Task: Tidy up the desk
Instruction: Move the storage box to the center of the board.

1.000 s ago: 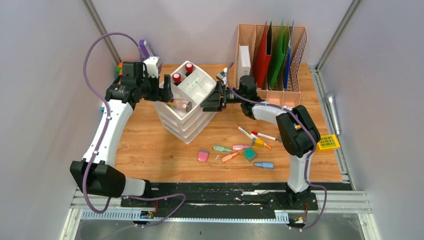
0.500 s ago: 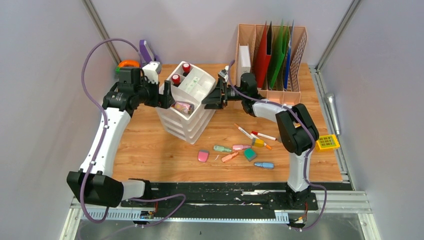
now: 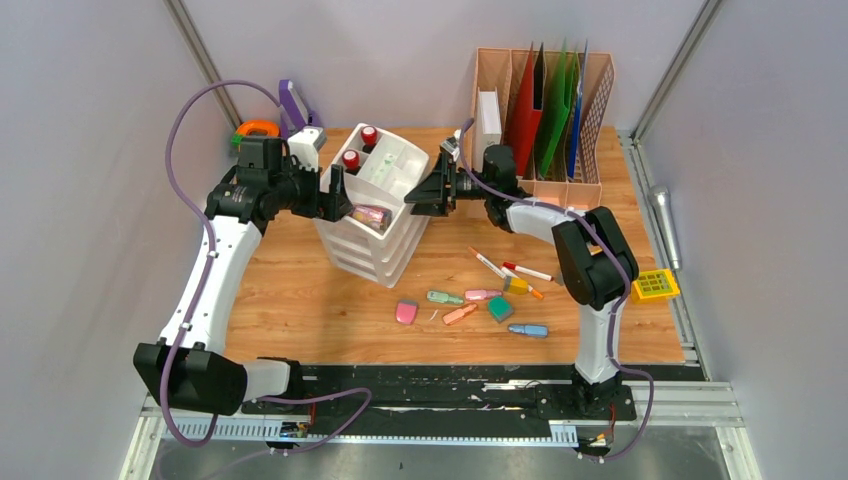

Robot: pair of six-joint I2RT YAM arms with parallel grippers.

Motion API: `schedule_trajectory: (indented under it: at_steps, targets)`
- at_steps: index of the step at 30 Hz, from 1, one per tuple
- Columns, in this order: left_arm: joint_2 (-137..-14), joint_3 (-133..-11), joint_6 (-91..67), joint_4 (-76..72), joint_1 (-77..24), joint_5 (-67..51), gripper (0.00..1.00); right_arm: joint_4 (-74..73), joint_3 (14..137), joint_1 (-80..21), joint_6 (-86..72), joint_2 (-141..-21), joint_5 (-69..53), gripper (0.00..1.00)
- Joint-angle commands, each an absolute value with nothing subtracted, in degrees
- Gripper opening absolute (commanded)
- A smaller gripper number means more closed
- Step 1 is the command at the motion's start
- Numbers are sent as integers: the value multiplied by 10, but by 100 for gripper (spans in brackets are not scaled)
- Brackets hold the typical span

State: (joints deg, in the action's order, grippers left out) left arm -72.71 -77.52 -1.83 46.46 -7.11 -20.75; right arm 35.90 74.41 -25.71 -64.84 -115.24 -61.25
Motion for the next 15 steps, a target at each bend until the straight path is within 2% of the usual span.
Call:
schedule_trajectory:
  at_steps: [1,15]
  targets:
    - [-727,-785,-16,479,-76,-220,100,437,763,-272,-689,-1159,-601,81]
    - [-727,-766,-18,464,-76,-213,100,575,725,-285,-810,-1162,-585,67]
